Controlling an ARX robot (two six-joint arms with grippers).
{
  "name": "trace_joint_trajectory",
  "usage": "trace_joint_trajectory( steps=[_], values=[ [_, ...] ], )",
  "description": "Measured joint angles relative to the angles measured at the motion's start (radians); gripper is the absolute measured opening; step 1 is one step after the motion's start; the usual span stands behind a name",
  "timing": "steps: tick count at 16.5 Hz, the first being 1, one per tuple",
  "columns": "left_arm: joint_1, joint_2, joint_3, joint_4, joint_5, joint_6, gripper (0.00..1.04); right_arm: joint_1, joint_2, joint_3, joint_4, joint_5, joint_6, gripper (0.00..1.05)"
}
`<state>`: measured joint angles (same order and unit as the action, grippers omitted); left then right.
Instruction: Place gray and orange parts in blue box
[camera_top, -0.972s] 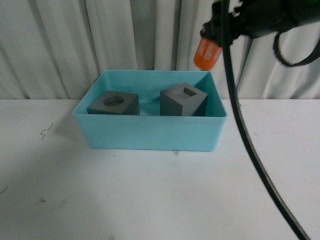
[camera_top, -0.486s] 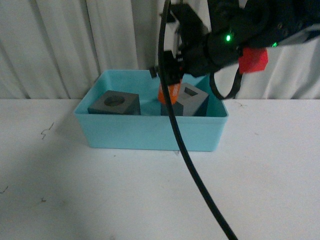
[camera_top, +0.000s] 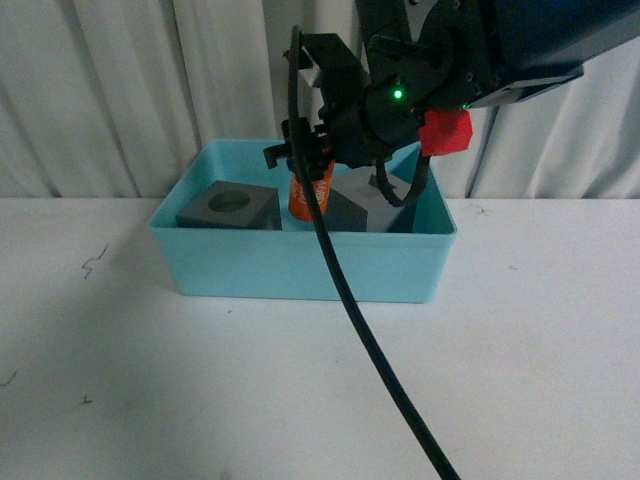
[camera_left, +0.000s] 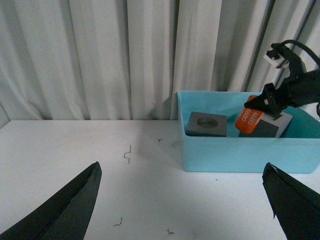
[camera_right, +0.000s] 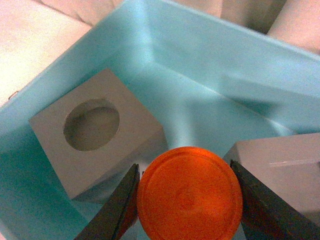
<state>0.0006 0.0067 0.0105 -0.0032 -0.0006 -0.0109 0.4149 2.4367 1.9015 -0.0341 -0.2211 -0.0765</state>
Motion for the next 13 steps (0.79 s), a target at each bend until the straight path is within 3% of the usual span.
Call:
trace_joint_trajectory(
  steps=[6,7,9,10,11,13],
  values=[
    [0.0,0.0,0.0,0.0,0.0,0.0,0.98,0.024,0.084,0.05,-0.05,0.03,0.026,0.47],
    [0.0,0.0,0.0,0.0,0.0,0.0,0.98,0.025,0.084,0.055,-0.055,0.035,0.027,0.51],
    [0.0,0.0,0.0,0.0,0.0,0.0,0.98,0.026,0.084,0.056,-0.055,0.039,0.031,0.74],
    [0.0,0.0,0.0,0.0,0.0,0.0,0.98,0.03,0.083,0.039,-0.033,0.039,0.041,0.94],
    [0.0,0.0,0.0,0.0,0.0,0.0,0.98,0.03,0.073,0.01,-0.004,0.039,0.051,1.0],
    [0.0,0.0,0.0,0.0,0.0,0.0,0.98,0.028,-0.001,-0.097,0.086,0.038,0.063,0.98]
  ],
)
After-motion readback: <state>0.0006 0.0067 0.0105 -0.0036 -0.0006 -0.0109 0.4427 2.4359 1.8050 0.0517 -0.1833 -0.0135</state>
